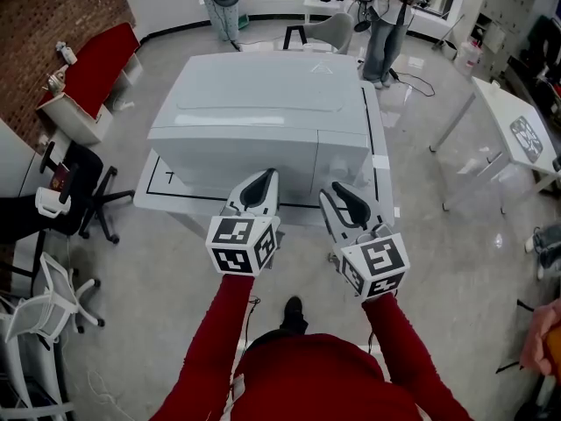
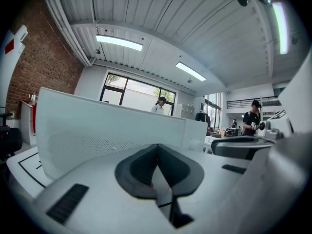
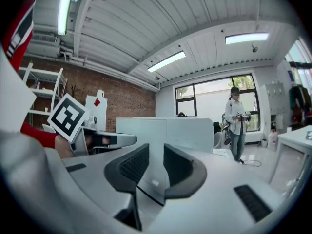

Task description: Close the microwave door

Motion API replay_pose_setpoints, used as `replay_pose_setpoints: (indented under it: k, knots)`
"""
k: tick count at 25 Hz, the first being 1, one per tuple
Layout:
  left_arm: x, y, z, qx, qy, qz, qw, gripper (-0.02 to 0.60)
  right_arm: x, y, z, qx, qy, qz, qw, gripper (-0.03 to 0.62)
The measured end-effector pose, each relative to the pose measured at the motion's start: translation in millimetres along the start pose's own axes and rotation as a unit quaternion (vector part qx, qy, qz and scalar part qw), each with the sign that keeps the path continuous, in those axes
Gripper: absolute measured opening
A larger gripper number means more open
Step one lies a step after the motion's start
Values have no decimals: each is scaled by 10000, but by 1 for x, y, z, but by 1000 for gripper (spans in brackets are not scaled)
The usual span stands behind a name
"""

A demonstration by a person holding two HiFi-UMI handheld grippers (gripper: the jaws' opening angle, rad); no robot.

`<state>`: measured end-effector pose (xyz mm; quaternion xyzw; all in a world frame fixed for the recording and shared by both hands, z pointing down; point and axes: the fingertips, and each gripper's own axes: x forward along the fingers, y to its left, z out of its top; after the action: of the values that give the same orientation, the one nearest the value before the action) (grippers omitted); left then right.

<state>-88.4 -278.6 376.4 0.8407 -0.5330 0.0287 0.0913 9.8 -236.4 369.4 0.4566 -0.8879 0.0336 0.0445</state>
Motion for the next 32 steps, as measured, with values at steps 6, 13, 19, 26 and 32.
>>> replay_pose_setpoints:
  k: [6,13,19,26,32]
  knots:
    - [-28,-2,7,-33,-109,-222,9997,12,-20,-1,11,397,-208,683,9967,34]
    - [-56,-15,17,8,-152,-526,9985,12,-45,6,23,1058,-476,1290,9848,14]
    - [-83,-34,14,129,-187,-997,9948,11,-72,11,22,942,-394,1679,9805,14]
    - [-111,-42,6,99,-182,-1112,9936,11,-110,8,12,733,-440,1788,9802,14]
    - [-120,-47,-2,-84,-126,-1119,9936,11,-128,-4,0,862,-423,1578,9828,15]
